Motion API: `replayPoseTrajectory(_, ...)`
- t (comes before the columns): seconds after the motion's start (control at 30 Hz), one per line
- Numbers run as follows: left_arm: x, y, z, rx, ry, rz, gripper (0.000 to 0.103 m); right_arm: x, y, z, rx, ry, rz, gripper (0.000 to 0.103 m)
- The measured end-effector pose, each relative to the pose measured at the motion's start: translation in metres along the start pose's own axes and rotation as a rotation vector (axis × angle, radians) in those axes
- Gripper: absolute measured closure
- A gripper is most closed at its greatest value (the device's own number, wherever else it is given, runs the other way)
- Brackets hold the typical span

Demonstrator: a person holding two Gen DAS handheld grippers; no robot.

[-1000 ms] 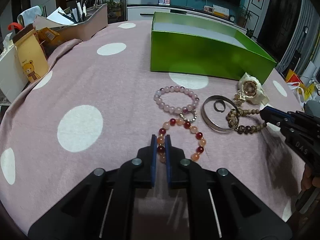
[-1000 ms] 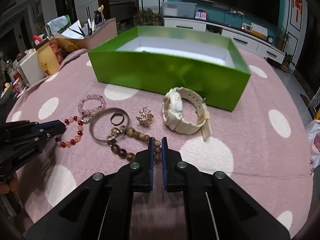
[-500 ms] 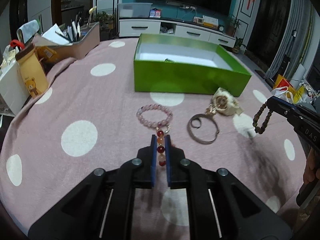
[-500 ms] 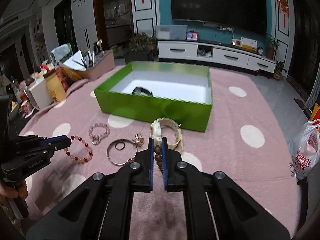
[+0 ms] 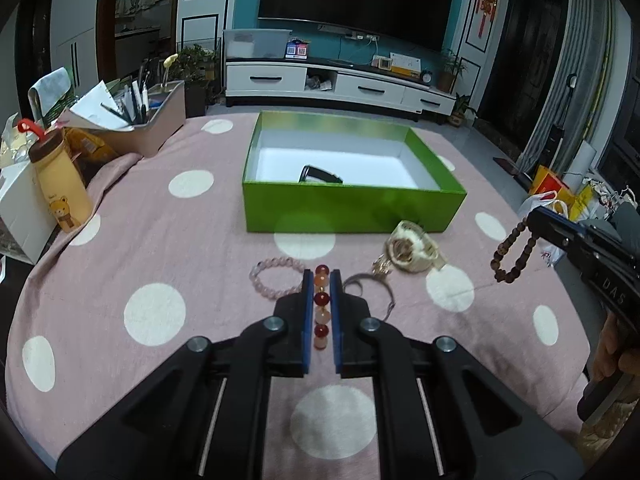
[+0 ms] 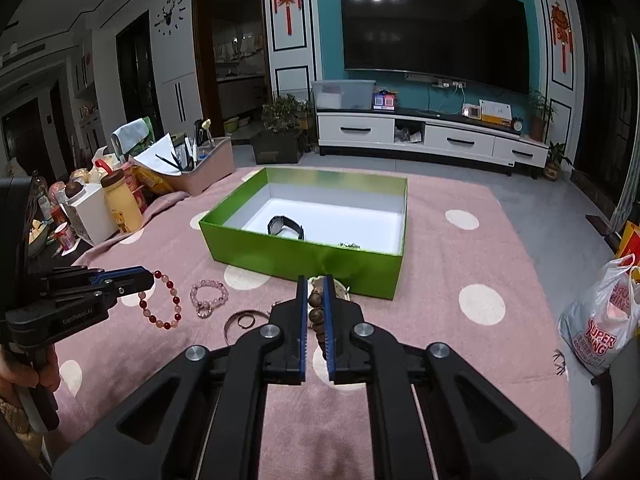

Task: Organize jewelry
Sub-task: 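Carry both bead bracelets over the green box and lower them inside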

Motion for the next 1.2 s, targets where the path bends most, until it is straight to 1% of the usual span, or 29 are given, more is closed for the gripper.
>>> replayPoseTrajectory(0.33,-0.002,-0.041,0.014,-0.019,0.017,0.047,0.096,0.002,-0.027,0.010,0.012,0.003,0.040,0.096)
replayPoseTrajectory(0.5,-0.012,-0.056,0.018,-0.026,0.020,0.046,0.096,-0.001,-0.038,0.017,0.013,0.014,0.056,0.096)
replayPoseTrajectory(0.67,-0.030,-0.072,0.022,-0.028,0.023,0.032,0.096,-0.010,-0.049,0.027,-0.004,0.019,0.063,0.096)
replayPoseTrajectory(0.9,-0.060,-0.091,0.021,-0.032,-0.009,0.019,0.096,-0.021,-0.064,0.037,-0.006,0.032,0.079,0.096)
replayPoseTrajectory(1.2,-0.088,-0.111,0.019,-0.036,-0.021,0.020,0.096,-0.040,-0.080,0.044,-0.003,0.037,0.085,0.096)
Point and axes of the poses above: each gripper's, at about its wrist camera, not at the fingertips, and x roughly against the way its jaws point, z to its right, y to its underside, the point moved 7 cm from there along -x, roughly the way its jaws point, and after that the axes turned 8 degrees about z, right-handed, at the moved point
